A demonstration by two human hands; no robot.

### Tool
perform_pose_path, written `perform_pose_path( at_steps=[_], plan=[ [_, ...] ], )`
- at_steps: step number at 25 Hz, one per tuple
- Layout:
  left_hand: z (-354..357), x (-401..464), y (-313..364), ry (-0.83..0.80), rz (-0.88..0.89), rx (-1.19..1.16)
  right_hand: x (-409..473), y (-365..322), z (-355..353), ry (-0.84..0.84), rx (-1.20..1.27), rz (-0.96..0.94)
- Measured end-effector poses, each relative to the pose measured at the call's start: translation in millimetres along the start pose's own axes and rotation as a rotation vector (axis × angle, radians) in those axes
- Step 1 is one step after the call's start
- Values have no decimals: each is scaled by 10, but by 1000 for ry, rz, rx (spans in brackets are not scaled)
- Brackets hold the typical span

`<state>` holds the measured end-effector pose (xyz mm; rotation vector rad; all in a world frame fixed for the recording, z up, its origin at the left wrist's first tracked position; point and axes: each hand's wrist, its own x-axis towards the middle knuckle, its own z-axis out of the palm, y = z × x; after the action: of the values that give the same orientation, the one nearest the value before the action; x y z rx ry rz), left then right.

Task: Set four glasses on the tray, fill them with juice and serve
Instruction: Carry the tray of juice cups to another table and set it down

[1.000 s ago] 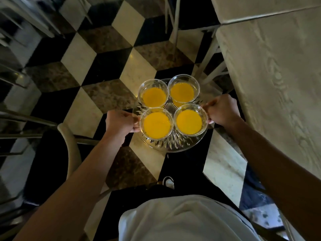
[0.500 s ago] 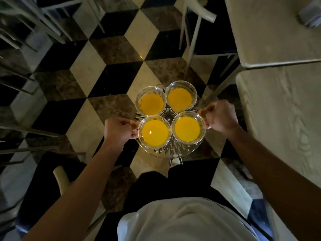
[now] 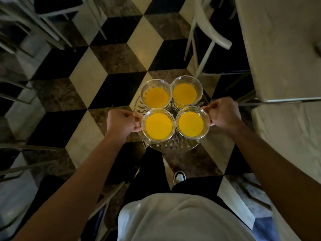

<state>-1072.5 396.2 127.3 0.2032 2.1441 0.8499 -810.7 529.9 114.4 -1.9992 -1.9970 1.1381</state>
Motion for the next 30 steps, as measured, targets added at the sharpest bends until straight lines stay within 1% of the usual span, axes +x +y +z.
perform_pose_path(
  at_steps=[7,11,14,18,23,30],
  plan=[
    [-291,817,789,-35,13,35,674,-814,93,35,33,32],
    [-388,1342,1058,-65,21,33,1077,-1199,144,20,38,40],
    [-423,1668,1276,-54,10,34,1427,-1437,180,12,44,63],
    [-389,2005,1622,-35,8,35,1895,-1710,194,6,32,68],
    [-297,2356,2128,-25,-2,23,2523,-2029,121,-21,55,25],
    [-24,2951,3100,66,13,53,3580,-2604,-206,-36,75,8]
  ],
)
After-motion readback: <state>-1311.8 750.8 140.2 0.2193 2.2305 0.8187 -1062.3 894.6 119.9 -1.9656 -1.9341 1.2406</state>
